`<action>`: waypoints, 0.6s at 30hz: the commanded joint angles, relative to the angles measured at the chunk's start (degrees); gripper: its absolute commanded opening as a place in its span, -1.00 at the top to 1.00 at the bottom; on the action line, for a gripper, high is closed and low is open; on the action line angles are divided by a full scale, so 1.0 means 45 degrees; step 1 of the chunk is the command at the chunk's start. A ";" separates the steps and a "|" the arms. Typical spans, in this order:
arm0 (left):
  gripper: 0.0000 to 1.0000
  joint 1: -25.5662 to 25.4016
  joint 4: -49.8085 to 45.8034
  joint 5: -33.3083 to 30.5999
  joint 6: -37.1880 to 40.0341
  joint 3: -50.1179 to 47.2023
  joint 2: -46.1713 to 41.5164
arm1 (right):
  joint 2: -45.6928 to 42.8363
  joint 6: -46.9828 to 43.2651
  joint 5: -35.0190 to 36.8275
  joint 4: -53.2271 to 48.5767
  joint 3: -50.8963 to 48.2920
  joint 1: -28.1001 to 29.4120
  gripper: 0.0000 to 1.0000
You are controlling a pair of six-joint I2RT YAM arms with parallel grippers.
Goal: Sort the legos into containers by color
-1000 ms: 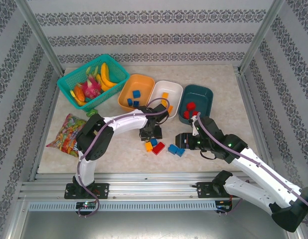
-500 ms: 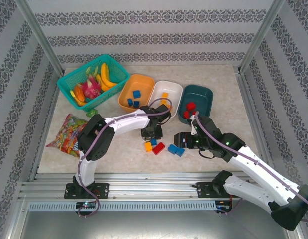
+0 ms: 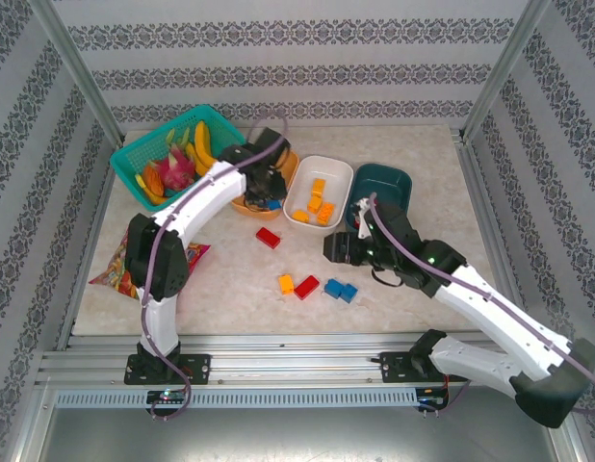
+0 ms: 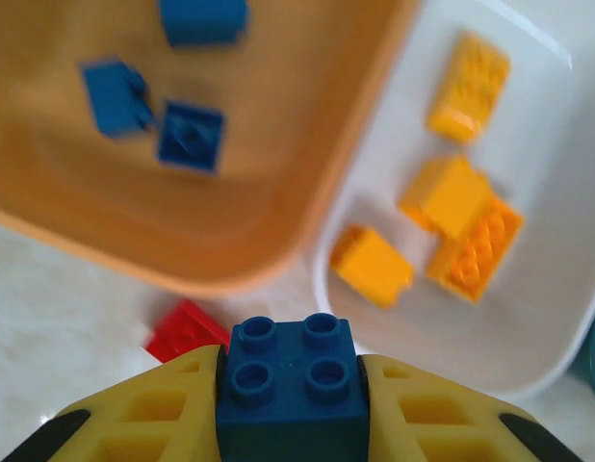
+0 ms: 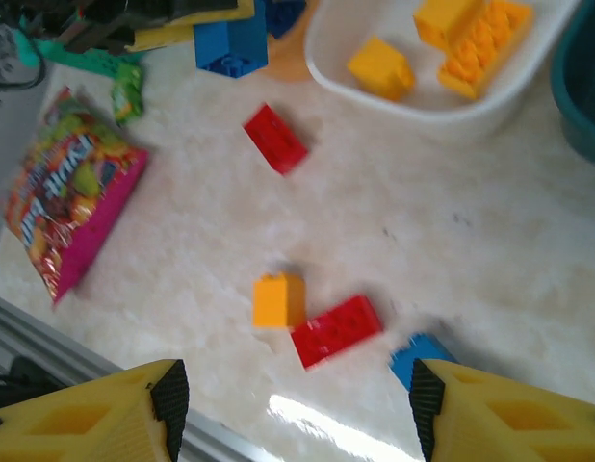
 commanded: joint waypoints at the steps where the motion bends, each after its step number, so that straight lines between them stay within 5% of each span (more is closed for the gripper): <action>1: 0.39 0.0563 -0.0172 0.0098 0.1429 0.1466 0.1341 | 0.1018 -0.0130 -0.0018 0.1125 0.0998 0.0094 -0.29; 13: 0.34 0.1394 -0.1162 0.0881 0.1937 0.6315 0.6071 | 0.2619 0.0351 -0.0359 0.1331 0.1915 0.0050 -0.30; 18: -0.04 0.1406 -0.1236 0.1029 0.1887 0.6112 0.6107 | 0.3313 0.0270 -0.0570 0.1122 0.1887 0.0045 -0.30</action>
